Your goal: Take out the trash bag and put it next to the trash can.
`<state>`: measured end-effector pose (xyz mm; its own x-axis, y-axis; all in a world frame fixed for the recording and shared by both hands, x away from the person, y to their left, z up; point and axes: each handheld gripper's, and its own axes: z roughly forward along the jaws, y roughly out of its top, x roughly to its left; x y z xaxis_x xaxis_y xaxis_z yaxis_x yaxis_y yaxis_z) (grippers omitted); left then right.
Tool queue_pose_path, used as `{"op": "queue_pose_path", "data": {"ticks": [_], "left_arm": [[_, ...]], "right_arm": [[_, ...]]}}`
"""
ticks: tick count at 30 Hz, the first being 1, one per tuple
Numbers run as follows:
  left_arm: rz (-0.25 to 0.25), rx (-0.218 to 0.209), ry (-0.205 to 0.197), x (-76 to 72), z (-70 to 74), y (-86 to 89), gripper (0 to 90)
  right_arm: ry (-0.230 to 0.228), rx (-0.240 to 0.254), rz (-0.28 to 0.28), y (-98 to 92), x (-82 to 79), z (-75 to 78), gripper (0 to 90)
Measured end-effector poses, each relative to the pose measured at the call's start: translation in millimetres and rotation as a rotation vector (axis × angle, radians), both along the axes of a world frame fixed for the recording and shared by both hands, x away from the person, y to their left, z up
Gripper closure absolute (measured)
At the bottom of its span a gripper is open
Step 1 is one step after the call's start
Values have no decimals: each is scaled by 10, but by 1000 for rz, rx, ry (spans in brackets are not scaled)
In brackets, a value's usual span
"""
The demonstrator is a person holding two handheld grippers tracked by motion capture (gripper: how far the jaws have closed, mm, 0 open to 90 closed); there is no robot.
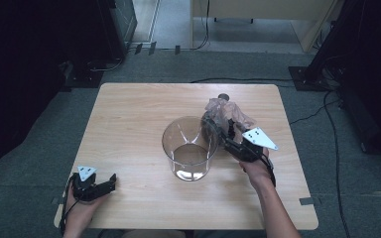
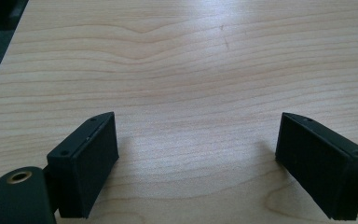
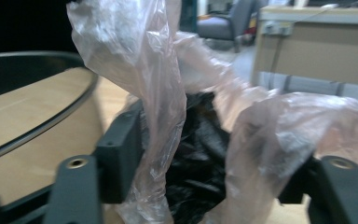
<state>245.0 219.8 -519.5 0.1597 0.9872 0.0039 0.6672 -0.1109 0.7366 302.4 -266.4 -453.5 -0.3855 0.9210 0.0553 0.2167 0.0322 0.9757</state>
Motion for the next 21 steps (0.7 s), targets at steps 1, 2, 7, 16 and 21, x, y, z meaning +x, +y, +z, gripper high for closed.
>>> {"op": "queue_pose_path", "data": {"ticks": [1,2,7,16,21], "left_arm": [[0,0,0,0,0,0,127],[0,0,0,0,0,-1,127],[-3,0,0,0,0,-1,127],[-4,0,0,-1,0,-2,127],[-6,1,0,-1,0,-2,127]], "right_arm": [[6,1,24,-9,-23,-3,328],[10,1,44,-15,-45,-9,302],[52,-60,78,-27,-116,-83,198],[147,-102,37,-37,-159,-221,129],[166,-88,42,-83,-208,-281,103]]}}
